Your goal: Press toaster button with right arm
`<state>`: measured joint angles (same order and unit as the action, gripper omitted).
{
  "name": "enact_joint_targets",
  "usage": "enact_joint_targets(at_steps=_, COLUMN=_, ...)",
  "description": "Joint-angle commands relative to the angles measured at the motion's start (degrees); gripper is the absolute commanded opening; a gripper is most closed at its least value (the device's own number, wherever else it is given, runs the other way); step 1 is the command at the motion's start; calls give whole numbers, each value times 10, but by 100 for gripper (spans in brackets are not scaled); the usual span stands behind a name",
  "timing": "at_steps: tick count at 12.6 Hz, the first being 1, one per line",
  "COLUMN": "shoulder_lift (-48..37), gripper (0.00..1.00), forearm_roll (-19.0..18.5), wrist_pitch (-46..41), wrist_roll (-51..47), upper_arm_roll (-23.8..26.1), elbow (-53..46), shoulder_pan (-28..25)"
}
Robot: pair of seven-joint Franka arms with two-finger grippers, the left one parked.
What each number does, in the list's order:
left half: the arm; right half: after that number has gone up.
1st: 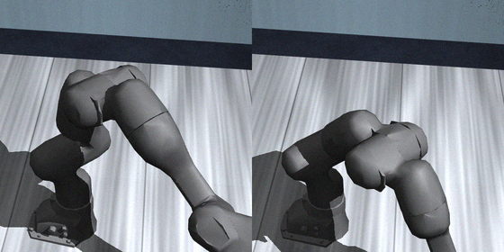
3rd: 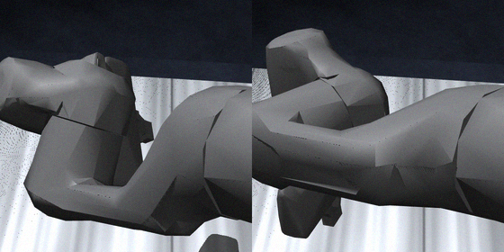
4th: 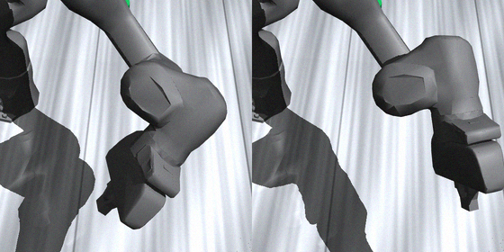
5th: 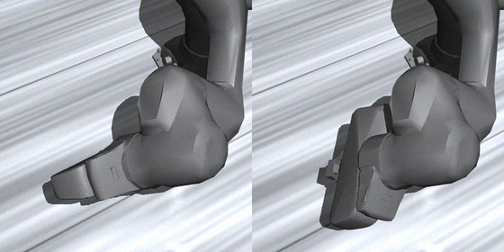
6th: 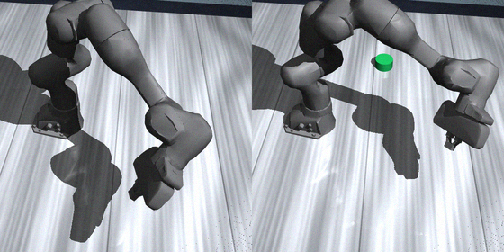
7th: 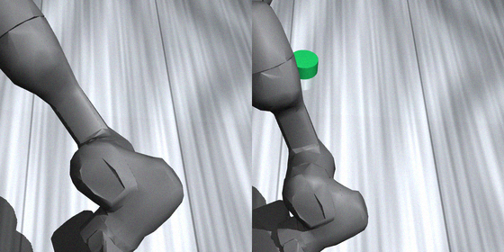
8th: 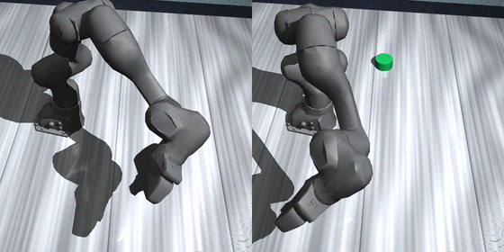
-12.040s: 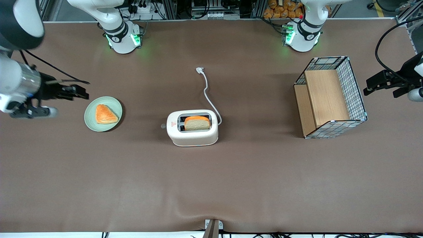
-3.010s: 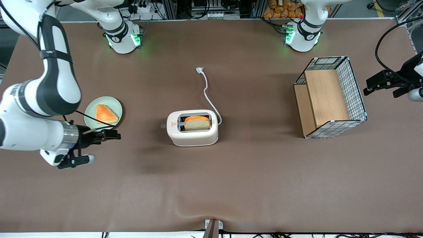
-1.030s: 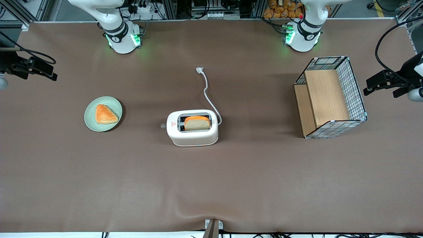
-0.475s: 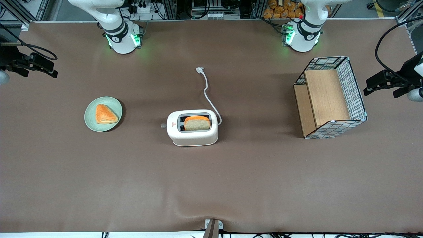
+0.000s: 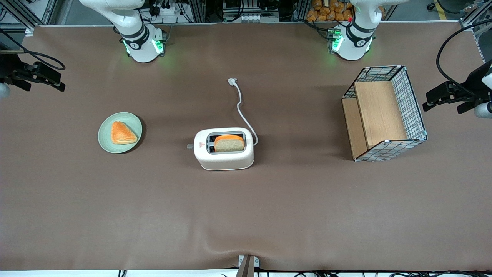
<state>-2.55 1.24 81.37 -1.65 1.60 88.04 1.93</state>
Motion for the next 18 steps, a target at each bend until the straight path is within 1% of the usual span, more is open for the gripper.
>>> enact_joint_targets(at_steps=1, shoulder_lift=-1, gripper=100, forearm_roll=-11, wrist_pitch=19, wrist_roll=9, upper_arm_roll=-3, elbow=7, shoulder_pan=-3)
enact_joint_targets(at_steps=3, shoulder_lift=3, gripper=100, forearm_roll=-5, wrist_pitch=21, wrist_roll=29, upper_arm_roll=-11, elbow=1, shoulder_pan=-5)
enact_joint_targets(at_steps=6, shoulder_lift=9, gripper=100, forearm_roll=0, wrist_pitch=24, wrist_roll=32, upper_arm_roll=-19, elbow=0, shoulder_pan=-7)
enact_joint_targets(at_steps=17, shoulder_lift=9, gripper=100, forearm_roll=-2, wrist_pitch=23, wrist_roll=32, upper_arm_roll=-19, elbow=0, shoulder_pan=-9)
enact_joint_targets(at_steps=18, shoulder_lift=8, gripper=100, forearm_roll=-5, wrist_pitch=21, wrist_roll=32, upper_arm_roll=-20, elbow=0, shoulder_pan=-15)
